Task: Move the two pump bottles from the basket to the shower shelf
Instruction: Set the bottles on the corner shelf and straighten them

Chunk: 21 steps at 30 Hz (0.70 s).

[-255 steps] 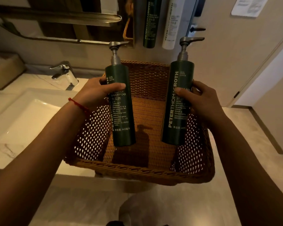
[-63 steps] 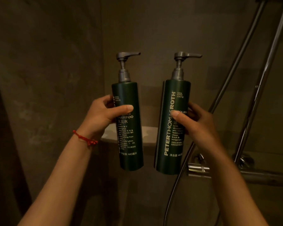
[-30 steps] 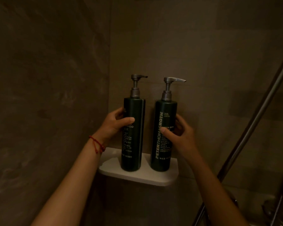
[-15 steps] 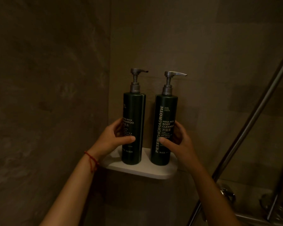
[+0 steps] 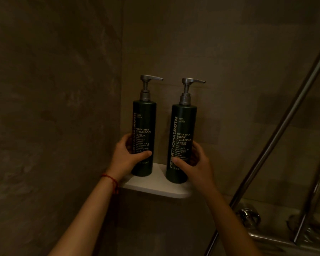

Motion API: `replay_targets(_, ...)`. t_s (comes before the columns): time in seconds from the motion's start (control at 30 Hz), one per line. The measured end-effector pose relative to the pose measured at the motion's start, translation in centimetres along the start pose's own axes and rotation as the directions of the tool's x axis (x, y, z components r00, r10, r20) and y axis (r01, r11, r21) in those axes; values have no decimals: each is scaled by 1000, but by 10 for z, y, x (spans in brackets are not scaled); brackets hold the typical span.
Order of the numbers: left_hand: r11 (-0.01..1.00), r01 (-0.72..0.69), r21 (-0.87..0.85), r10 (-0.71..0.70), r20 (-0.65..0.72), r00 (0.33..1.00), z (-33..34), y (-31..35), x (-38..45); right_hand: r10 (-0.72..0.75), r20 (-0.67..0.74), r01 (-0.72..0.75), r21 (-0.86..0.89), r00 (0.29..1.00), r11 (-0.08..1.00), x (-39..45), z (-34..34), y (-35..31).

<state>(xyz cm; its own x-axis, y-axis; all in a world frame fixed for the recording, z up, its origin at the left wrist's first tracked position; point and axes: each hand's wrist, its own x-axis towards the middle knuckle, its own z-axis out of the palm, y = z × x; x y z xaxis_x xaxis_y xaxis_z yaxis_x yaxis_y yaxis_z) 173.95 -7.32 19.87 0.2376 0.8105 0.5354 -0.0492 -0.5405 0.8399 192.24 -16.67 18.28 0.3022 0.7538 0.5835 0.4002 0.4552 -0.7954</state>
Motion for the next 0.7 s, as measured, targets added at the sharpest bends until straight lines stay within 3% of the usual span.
replay_targets(0.1,1000,-9,-6,8,-55,998,2,-3,0,-18,-25,17,-15,1000,1000,-1,6,-1)
replay_targets(0.33,996,90,6,-90,102,991,-13,-11,-1,18,-9,-18,2,1000,1000,-3,3,4)
replay_targets(0.6,994,106,-33,-101,131,986,-17,-14,1,56,33,-58,62,998,996,5,5,10)
replay_targets(0.7,993,107,-44,-101,122,987,-16,-14,2,35,-19,-34,43,999,998,5,12,10)
